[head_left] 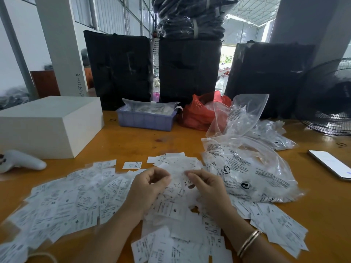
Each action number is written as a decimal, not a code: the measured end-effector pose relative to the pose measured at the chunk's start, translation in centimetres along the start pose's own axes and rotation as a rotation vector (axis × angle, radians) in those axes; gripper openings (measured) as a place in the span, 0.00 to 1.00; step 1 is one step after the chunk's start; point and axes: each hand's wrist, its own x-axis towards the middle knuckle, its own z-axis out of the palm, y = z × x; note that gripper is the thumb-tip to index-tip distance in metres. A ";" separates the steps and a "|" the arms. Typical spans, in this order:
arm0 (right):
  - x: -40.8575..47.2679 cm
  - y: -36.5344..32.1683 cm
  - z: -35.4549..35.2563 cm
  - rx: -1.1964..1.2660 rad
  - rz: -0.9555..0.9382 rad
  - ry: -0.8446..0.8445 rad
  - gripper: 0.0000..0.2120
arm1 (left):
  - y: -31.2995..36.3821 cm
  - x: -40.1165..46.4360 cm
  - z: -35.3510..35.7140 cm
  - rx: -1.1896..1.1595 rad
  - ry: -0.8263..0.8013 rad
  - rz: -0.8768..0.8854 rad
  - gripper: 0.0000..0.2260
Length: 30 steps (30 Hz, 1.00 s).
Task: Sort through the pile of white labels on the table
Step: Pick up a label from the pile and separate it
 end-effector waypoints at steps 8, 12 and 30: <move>-0.1 0.2 0.3 0.061 0.027 -0.029 0.12 | 0.2 0.3 -0.7 -0.328 0.100 -0.093 0.03; 0.0 0.4 -0.1 0.080 -0.035 0.086 0.11 | 0.2 0.1 -0.5 -0.087 0.023 -0.010 0.08; 0.0 0.4 0.3 0.043 -0.173 0.055 0.15 | 0.3 0.0 0.0 0.062 -0.021 0.068 0.02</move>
